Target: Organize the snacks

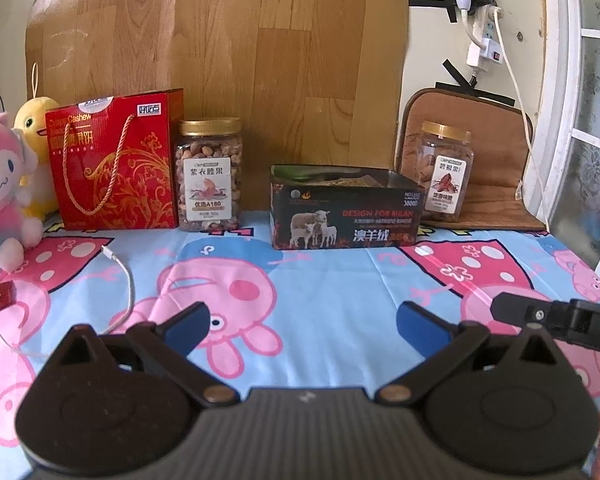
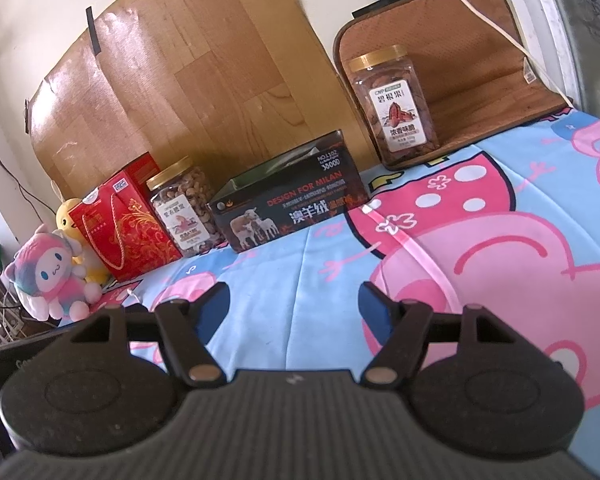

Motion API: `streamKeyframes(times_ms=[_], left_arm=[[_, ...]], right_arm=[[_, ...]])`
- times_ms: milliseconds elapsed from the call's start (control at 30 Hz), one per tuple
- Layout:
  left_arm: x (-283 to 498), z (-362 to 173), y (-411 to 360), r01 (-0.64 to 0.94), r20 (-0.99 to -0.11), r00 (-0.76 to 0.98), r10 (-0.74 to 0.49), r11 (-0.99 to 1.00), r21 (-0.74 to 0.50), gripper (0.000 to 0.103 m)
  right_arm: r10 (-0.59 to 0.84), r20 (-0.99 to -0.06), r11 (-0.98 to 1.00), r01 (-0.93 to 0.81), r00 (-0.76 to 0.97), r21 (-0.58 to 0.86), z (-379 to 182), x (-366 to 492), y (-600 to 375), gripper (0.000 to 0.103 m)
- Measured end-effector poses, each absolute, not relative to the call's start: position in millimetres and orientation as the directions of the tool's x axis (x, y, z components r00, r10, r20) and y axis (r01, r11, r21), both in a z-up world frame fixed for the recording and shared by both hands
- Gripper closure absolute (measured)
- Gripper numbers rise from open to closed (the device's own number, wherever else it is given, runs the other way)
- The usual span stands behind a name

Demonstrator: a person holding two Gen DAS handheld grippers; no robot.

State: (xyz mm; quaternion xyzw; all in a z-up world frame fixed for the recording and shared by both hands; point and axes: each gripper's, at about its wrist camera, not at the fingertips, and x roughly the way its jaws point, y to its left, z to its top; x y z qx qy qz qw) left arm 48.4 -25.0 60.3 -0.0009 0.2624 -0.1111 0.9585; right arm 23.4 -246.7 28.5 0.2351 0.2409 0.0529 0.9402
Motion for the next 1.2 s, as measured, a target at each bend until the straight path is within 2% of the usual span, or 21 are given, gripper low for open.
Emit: streamKeyframes(times_ms=[1200], left_arm=[[49.8, 60.2, -23.3, 0.212, -0.513, 0.832, -0.213, 0.975, -0.062, 0.000]], right_arm=[[0.218, -0.424, 0.884, 0.006, 0.879, 0.467, 30.5, 21.3, -244.9, 0.030]])
